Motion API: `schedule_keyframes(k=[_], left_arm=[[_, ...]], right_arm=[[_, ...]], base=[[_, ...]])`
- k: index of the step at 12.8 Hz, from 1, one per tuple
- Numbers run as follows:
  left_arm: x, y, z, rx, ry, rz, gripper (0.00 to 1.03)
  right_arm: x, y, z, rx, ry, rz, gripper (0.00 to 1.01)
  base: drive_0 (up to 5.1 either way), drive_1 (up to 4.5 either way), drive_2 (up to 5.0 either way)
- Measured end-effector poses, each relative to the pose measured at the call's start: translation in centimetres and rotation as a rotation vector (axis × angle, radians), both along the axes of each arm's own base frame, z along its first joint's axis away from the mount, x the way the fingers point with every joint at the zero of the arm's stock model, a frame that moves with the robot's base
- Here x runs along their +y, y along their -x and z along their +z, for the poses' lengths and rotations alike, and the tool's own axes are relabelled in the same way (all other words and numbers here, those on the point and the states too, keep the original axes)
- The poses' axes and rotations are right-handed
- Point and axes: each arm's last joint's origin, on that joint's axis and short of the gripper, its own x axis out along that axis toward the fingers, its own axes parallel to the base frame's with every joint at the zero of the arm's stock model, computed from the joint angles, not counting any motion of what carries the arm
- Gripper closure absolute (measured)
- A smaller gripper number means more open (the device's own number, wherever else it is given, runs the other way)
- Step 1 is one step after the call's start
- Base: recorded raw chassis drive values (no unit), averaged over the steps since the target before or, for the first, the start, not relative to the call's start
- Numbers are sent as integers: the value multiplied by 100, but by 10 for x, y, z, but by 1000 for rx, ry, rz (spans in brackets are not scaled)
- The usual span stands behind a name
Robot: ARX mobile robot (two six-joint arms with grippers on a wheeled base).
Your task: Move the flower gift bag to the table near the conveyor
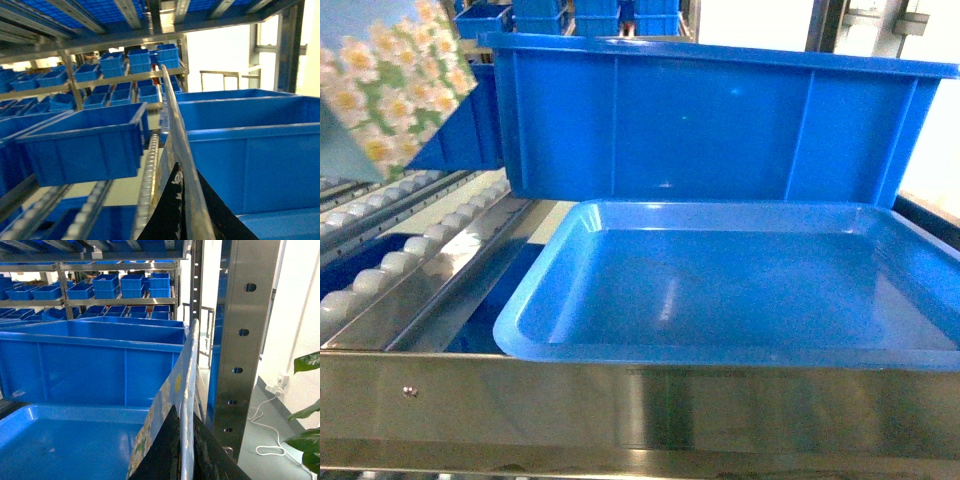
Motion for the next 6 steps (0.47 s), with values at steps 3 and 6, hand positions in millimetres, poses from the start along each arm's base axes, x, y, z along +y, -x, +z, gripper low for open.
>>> schedule_keyframes(k=[3, 6], left_arm=[[26, 43, -24, 73, -27, 44, 101], [28, 75, -29, 45, -4, 17, 101]], right_arm=[[0, 0, 0, 0, 0, 0, 98], [0, 0, 0, 0, 0, 0, 98]], base=[[0, 0, 0], [0, 0, 0]])
